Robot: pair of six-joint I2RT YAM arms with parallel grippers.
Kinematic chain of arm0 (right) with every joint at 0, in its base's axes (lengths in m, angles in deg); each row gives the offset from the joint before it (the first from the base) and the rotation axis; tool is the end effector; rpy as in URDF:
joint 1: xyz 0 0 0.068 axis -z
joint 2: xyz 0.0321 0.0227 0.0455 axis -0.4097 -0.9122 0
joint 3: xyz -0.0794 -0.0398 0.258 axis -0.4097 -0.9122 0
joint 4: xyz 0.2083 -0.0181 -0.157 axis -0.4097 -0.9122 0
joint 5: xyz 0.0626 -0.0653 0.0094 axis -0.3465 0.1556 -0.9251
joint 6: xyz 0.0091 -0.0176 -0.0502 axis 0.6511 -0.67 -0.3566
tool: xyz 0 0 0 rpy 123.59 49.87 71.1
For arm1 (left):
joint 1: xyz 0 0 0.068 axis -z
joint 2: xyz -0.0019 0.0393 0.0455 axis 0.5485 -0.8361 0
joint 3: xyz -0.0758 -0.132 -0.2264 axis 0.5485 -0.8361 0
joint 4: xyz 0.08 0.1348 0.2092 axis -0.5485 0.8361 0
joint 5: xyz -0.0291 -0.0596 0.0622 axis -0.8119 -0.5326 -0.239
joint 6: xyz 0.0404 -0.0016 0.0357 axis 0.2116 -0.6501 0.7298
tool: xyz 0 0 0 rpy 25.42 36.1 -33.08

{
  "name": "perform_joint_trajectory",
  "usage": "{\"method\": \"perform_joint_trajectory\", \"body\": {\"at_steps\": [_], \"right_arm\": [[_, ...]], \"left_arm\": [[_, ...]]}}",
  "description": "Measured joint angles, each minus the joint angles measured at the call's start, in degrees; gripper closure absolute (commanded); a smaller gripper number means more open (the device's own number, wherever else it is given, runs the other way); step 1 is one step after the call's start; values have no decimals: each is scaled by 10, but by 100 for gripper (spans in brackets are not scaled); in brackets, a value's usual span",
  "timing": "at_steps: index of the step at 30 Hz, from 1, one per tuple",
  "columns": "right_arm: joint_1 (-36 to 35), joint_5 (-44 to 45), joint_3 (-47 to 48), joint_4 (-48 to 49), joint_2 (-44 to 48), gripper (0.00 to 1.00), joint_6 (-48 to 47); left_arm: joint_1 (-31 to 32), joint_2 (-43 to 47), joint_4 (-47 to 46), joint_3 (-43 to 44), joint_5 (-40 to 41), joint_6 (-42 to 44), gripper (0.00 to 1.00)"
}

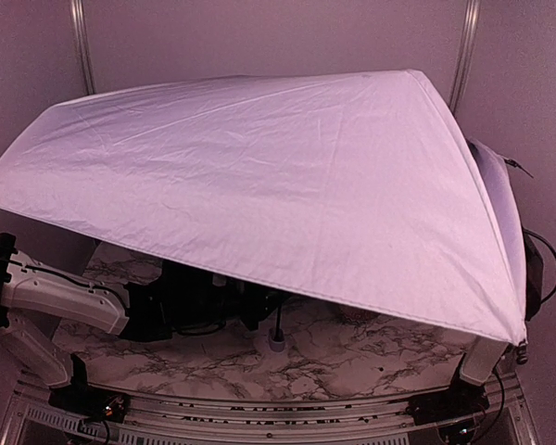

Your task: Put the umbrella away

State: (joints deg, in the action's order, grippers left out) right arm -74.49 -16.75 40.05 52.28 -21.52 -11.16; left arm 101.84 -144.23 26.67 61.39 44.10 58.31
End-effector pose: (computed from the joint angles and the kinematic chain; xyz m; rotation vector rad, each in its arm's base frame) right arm 0.2394 0.2849 0.3700 -0.0645 0.7855 1.3464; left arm 0.1230 -0.3084 0.2521 0.6806 1.6700 -1.1254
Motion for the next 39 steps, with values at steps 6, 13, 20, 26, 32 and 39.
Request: {"method": "perform_joint_trajectory", "body": {"at_steps": [6,13,20,26,32,39], "right_arm": [[0,-10,4,-7,-4,51,8],[0,-18,7,-24,-10,55,11],[0,-18,7,-25,-10,51,8],[0,-19,14,-27,-10,50,3],[0,-19,14,-28,-10,56,-7],[0,-21,14,-27,-10,70,-12]], "left_arm": [[0,0,0,0,0,0,100],[0,0,0,0,0,0,100],[0,0,0,0,0,0,100],[0,0,0,0,0,1,100],[0,0,0,0,0,1,100],[0,0,0,0,0,0,100]]}}
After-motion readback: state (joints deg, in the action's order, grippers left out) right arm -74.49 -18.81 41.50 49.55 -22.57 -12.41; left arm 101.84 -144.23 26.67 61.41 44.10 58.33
